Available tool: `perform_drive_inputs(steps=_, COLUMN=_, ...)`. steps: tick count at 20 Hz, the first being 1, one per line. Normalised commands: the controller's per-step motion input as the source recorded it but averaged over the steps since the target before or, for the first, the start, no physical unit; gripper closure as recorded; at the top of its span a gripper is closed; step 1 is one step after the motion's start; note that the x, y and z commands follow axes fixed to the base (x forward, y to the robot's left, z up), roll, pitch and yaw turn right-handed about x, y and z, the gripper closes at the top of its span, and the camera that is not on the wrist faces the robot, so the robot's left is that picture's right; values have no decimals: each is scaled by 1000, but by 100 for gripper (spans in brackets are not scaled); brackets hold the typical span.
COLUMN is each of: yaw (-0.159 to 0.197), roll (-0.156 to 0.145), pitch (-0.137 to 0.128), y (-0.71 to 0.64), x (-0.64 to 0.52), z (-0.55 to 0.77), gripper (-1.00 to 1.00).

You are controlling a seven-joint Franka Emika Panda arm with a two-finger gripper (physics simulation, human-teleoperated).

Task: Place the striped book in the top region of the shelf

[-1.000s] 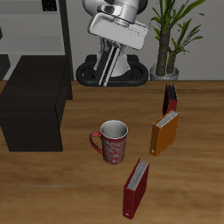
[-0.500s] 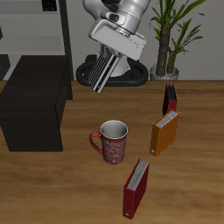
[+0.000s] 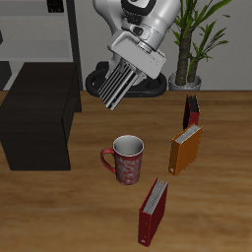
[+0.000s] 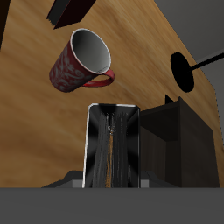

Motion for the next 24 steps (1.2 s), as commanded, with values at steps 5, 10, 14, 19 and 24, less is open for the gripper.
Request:
perform_drive_inputs(steps=5, yaw=3, roll=-16, pitch=14, y=184, x=-83, z=-142, gripper=100)
perform_drive_inputs(steps=10, yaw=-11, roll=-30, pitch=-3, y=65, x=-100, z=-85, gripper=100)
perform_drive_inputs(steps=14, yaw=6, roll=-51, pitch=17, y=22, x=-33, z=-131, gripper=100)
perform_drive_inputs(steps=19, yaw=2, roll=-43, pitch=26, y=72, x=158, z=-198, gripper=100)
perform_drive_inputs(steps=24, yaw=31, roll=-23, pitch=-3, y=141, x=85, z=-132, gripper=100)
